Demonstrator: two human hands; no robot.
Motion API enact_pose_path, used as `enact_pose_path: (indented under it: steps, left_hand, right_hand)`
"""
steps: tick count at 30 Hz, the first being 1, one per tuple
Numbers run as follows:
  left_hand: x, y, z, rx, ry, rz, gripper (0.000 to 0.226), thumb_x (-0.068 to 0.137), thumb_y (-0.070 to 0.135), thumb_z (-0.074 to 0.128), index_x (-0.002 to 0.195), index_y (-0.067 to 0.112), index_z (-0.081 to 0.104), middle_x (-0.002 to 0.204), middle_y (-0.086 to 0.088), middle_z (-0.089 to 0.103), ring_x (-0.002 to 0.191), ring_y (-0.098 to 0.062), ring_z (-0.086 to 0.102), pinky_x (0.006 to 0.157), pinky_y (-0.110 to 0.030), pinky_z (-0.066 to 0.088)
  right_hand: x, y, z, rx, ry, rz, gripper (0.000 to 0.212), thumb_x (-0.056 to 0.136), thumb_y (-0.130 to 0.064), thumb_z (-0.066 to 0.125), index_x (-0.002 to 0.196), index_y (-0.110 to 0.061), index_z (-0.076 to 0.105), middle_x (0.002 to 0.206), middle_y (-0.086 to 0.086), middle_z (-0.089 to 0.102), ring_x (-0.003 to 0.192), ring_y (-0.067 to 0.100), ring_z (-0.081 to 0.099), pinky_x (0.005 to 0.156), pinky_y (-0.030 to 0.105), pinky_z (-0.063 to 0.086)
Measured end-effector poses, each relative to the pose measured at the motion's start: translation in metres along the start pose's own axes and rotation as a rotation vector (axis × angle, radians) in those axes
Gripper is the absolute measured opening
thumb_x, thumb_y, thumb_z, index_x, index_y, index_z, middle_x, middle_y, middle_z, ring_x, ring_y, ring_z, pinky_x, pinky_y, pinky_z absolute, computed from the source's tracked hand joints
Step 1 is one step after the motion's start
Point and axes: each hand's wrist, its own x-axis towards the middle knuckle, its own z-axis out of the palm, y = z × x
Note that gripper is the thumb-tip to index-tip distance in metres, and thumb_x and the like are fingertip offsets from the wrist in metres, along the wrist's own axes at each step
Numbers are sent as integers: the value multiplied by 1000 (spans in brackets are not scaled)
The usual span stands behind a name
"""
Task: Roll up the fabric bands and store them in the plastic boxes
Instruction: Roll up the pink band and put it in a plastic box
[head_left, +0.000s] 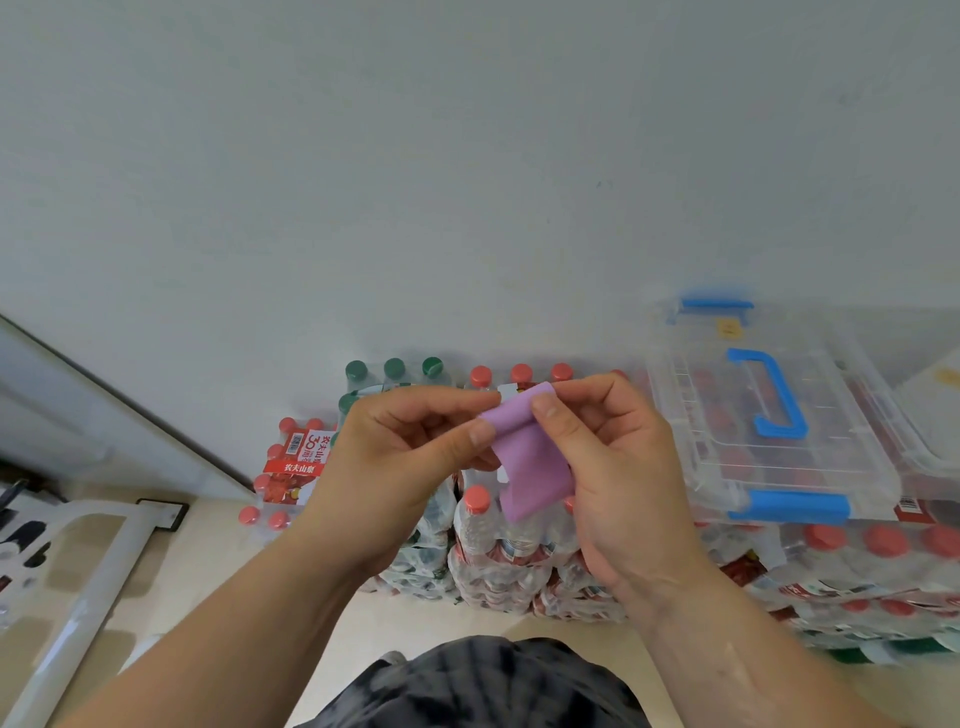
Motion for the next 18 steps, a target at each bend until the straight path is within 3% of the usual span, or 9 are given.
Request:
enact_pose_path:
  steps: [3,6,9,11,13,15,18]
  left_hand:
    - [1,1,-2,-31,-32,12,33,61,30,92,90,18,81,85,-11,77,73,-25,72,70,-31,58]
    - [3,3,-1,-12,-23,40,23,59,15,89,80,21,81,76,-5,76,69,-16,72,66,-24,57]
    - [5,3,0,4,16,44,21,64,5,78,75,22,80,73,-2,75,68,-13,71,65,-22,57]
    - [5,5,1,-34,40,29,19,67,6,73,73,23,78,71,-3,74,65,-14,70,61,-22,55]
    - [5,6,2,-58,65,8,14,70,7,71,74,19,77,71,-7,75,62,-16,70,57,-22,54]
    - [6,6,4,-41,87,0,9,71,7,71,75,15,76,71,-11,74,61,-19,70,56,-23,54]
    - [5,7,7,-29,115,-11,10,72,8,71,76,14,78,71,-14,74,60,-22,71,56,-24,55]
  right_hand:
    - [1,-1,1,113,-54,64,33,77,-20,73,109,-16,66,86,6,77,93,16,73,82,34,59]
    - [3,-1,0,87,-77,67,22,73,-24,75,95,-24,77,92,6,77,91,16,71,79,31,58]
    - [4,-4,-1,82,-93,62,19,72,-24,75,91,-25,76,93,6,77,88,17,70,77,38,59]
    - [2,-7,1,76,-106,52,31,73,-23,74,103,-20,68,90,11,76,85,18,73,63,42,60]
    - [2,-9,3,51,-83,17,29,74,-22,74,101,-17,64,88,12,76,80,18,74,51,41,59]
    - [2,-8,3,14,-45,-18,19,75,-24,74,92,-18,67,88,8,78,78,18,73,58,38,59]
    - [3,-6,3,-10,-12,-21,18,77,-26,74,94,-19,72,92,6,79,81,19,74,66,41,60]
